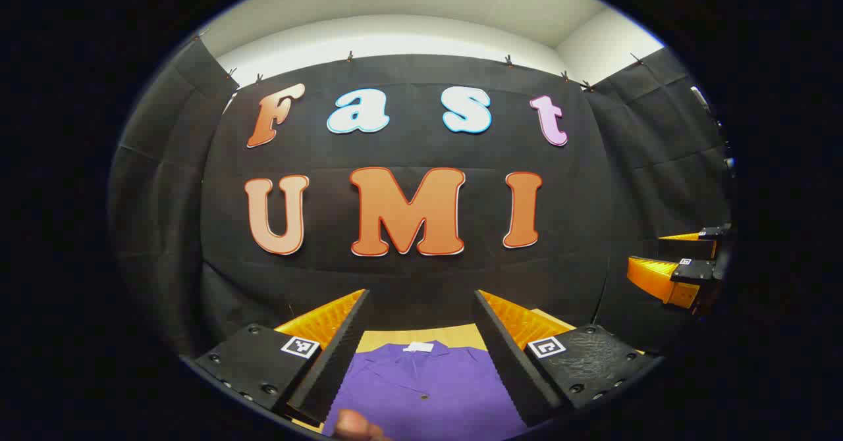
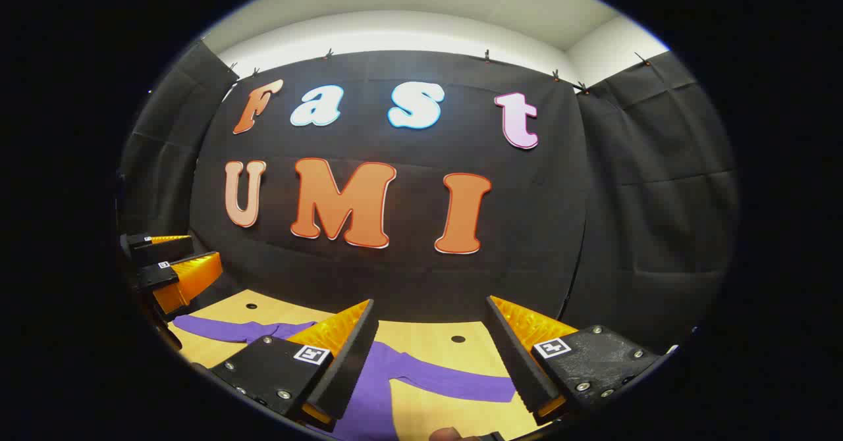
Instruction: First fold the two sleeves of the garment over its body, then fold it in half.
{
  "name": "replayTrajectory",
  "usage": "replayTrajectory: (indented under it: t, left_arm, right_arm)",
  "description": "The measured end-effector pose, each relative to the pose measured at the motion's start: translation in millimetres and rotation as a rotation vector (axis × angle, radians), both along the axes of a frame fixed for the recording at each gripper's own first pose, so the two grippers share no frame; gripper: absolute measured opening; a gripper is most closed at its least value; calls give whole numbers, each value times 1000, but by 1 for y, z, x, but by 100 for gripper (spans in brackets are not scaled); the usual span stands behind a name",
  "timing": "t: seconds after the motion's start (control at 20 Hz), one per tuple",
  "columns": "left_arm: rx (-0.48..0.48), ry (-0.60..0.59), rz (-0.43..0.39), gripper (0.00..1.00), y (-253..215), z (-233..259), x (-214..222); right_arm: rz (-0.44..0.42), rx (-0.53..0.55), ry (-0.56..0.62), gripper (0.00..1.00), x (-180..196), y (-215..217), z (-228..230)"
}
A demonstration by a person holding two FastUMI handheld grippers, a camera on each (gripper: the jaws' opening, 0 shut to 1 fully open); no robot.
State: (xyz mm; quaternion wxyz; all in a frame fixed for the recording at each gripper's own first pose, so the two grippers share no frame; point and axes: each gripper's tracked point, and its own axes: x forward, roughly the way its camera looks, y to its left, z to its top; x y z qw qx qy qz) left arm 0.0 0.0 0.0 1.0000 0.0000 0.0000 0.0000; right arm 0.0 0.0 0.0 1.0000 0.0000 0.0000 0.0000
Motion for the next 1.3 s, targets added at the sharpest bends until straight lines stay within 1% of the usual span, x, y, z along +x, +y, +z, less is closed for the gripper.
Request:
replayTrajectory:
  t: [0.1, 0.2, 0.3, 0.45, 0.6, 0.7, 0.75, 0.8, 0.95, 1.1, 1.2, 1.25, 1.3]
  left_arm:
    - [-38, 8, -16, 99, 6, -4, 1]
    - [-66, 16, 10, 99, 16, -11, 4]
    - [-74, 22, 43, 100, 23, -13, 9]
    - [-57, 40, 109, 99, 34, -16, 20]
    - [-53, 22, 135, 100, 35, -9, 29]
    - [-42, 14, 157, 98, 37, -11, 38]
    - [-37, 8, 169, 99, 37, -10, 42]
    - [-32, -3, 180, 99, 34, -9, 48]
    - [-36, -20, 172, 100, 22, -9, 62]
    - [-37, -17, 182, 100, 14, -16, 71]
    - [-25, -26, 202, 99, 11, -17, 73]
    - [-22, -18, 201, 100, 6, -19, 75]
    - [-19, -20, 193, 100, 3, -17, 77]
  right_arm:
    - [19, -16, 12, 97, 1, 13, -3]
    - [37, -33, 25, 96, 6, 19, -8]
    - [63, -31, 26, 97, 14, 25, -11]
    - [91, -3, 23, 97, 33, 31, -13]
    - [115, 59, 12, 97, 57, 37, -10]
    - [126, 69, 0, 97, 71, 38, -9]
    - [137, 68, 1, 97, 77, 40, -11]
    - [144, 55, 1, 97, 83, 39, -13]
    - [158, 24, -1, 97, 95, 33, -19]
    - [164, 6, 8, 96, 104, 26, -32]
    - [156, 2, 38, 97, 112, 15, -49]
    - [147, 18, 58, 97, 114, 7, -62]
    - [134, 37, 45, 97, 119, 2, -69]
